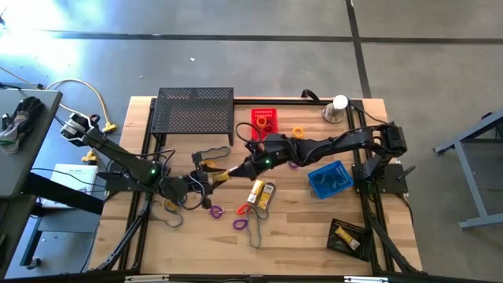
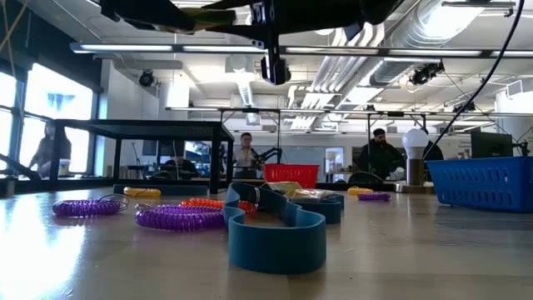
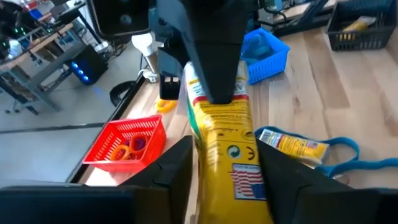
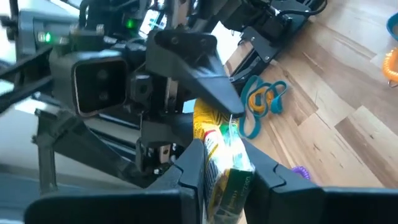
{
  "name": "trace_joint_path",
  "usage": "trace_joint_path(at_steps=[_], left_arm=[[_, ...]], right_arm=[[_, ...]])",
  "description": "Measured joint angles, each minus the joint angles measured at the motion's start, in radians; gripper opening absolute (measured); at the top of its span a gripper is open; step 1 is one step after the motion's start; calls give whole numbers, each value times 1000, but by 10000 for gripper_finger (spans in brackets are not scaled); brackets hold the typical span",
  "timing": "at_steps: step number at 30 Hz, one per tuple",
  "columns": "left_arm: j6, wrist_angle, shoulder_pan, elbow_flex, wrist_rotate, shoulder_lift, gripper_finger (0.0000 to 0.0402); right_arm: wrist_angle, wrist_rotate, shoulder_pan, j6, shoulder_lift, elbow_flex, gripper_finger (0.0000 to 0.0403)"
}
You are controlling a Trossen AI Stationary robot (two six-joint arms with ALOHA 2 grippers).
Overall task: Pick & Place Office Desk Supplies
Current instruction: Put the crayon box into the black bin
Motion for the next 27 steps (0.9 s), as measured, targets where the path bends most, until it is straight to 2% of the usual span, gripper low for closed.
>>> trace_joint_path(at_steps=[3,6,11,15,21,24,27], left_arm=[[-33,29,0,0,1,0,163],[-40,48,-8,0,0,0,180],[-59,85,-13,-1,26,0,193],[-130,96,4,-1,72,-1,193],[-262,95,44,0,142,-3,193],[-298,92,63,0,164,-3,193],[-305,92,82,0,186,-3,193]], right_arm=[[-20,5,13,-72,-24,0,54],[-86,55,31,-135,-62,1,54],[-334,148,70,-214,-189,3,53],[-574,282,132,-222,-318,-1,53],[-815,527,332,-54,-484,-2,53],[-835,651,485,44,-516,-2,53],[-816,719,647,130,-520,-2,55]])
